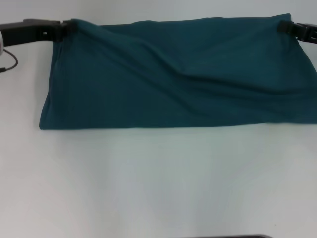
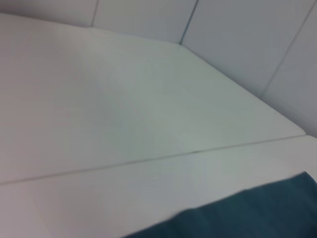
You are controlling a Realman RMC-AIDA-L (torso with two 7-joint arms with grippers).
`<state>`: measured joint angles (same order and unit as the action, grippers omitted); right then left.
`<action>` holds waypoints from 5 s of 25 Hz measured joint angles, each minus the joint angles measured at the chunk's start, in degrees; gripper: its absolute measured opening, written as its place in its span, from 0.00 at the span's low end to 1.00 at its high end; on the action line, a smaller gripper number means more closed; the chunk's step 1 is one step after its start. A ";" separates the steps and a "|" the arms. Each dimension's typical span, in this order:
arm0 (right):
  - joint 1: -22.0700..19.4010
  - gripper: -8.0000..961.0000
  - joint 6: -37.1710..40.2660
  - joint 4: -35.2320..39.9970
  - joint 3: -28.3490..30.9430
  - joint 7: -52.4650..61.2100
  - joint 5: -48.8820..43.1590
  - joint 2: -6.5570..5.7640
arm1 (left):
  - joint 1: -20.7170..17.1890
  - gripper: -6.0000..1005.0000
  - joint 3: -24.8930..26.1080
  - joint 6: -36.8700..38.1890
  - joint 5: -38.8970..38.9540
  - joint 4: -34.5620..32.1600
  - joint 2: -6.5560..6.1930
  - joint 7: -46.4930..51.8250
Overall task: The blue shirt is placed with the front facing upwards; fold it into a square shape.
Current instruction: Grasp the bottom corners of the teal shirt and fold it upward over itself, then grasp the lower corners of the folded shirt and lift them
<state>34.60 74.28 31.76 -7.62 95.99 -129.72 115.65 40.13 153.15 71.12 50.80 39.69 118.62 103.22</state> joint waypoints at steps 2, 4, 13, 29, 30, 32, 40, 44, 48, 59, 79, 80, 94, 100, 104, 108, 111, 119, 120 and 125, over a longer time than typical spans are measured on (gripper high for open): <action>0.79 0.04 -2.31 -1.00 -0.35 0.18 0.00 -0.27 | 0.45 0.02 0.01 -1.24 0.00 -0.01 0.10 0.34; 1.40 0.04 -4.57 -1.75 -0.67 0.34 0.01 -0.53 | 0.99 0.02 -0.10 -2.52 0.01 -0.06 0.33 0.69; 3.53 0.05 -10.48 -2.12 -1.87 2.08 0.18 -1.01 | 3.22 0.01 -4.86 -9.74 0.05 -0.75 0.85 2.98; 4.54 0.04 -16.90 -2.90 -3.32 4.18 1.60 -1.40 | 5.20 0.01 -7.45 -20.04 0.09 -2.82 0.75 4.00; 4.62 0.04 -17.23 -2.92 -3.54 4.27 1.60 -1.40 | 5.43 0.01 -7.99 -21.06 0.09 -3.31 0.74 3.99; 4.84 0.04 -17.84 -2.97 -3.94 4.36 1.63 -1.39 | 5.61 0.01 -8.76 -22.35 0.09 -3.57 0.95 3.90; 5.40 0.04 -19.62 -3.12 -4.87 4.53 1.92 -1.30 | 6.02 0.01 -10.89 -25.20 0.09 -3.74 1.48 3.95; 5.41 0.04 -19.79 -3.23 -4.96 4.54 2.46 -1.31 | 6.17 0.01 -10.73 -25.53 0.09 -3.75 1.49 3.97; 5.37 0.04 -19.91 -3.68 -5.00 4.29 3.04 -1.38 | 6.33 0.01 -10.76 -26.19 0.09 -3.75 1.59 4.23; 6.17 0.04 -25.59 -4.95 -6.56 3.55 4.03 -0.43 | 6.54 0.08 -11.39 -31.87 0.10 -3.73 4.25 3.33; 2.70 0.69 -27.64 -2.88 -9.60 -5.10 14.81 2.30 | -1.24 0.54 -15.50 -32.54 8.88 1.88 5.27 3.99; 1.63 0.70 -25.15 -1.94 -9.61 -4.86 14.96 2.36 | -1.91 0.57 -15.55 -30.26 8.96 2.94 5.28 3.95; -10.75 0.72 0.79 5.04 -12.65 4.49 13.56 -2.99 | -10.03 0.93 -15.69 -10.33 10.24 10.08 5.38 4.45; -11.37 0.72 7.00 5.34 -14.05 16.14 7.02 -7.61 | -12.52 0.93 -15.69 -7.79 9.90 10.30 5.24 4.25; -11.12 0.72 9.17 5.26 -14.19 21.73 3.09 -9.36 | -14.15 0.93 -15.68 -6.74 9.90 10.78 5.19 3.46; -10.76 0.72 9.91 4.56 -15.27 25.18 0.60 -9.65 | -14.98 0.93 -15.68 -6.50 9.89 10.95 5.14 2.77; -10.10 0.72 9.93 3.11 -16.44 26.21 -1.27 -9.66 | -15.30 0.93 -15.54 -6.38 9.87 11.06 4.97 2.57; -9.65 0.71 8.69 1.64 -16.74 26.36 -3.23 -8.84 | -16.23 0.93 -15.69 -5.98 9.84 12.59 4.67 2.52; -9.74 0.70 8.68 1.64 -16.65 26.37 -3.24 -8.84 | -16.25 0.93 -15.69 -5.94 9.84 12.60 4.68 2.53; -9.96 0.67 8.62 1.63 -16.53 26.25 -3.26 -8.84 | -16.32 0.93 -15.69 -5.85 9.84 12.61 4.73 2.59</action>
<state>24.63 82.89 33.40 -24.15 122.24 -132.98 106.81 23.81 137.45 65.27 60.63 52.30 123.35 105.81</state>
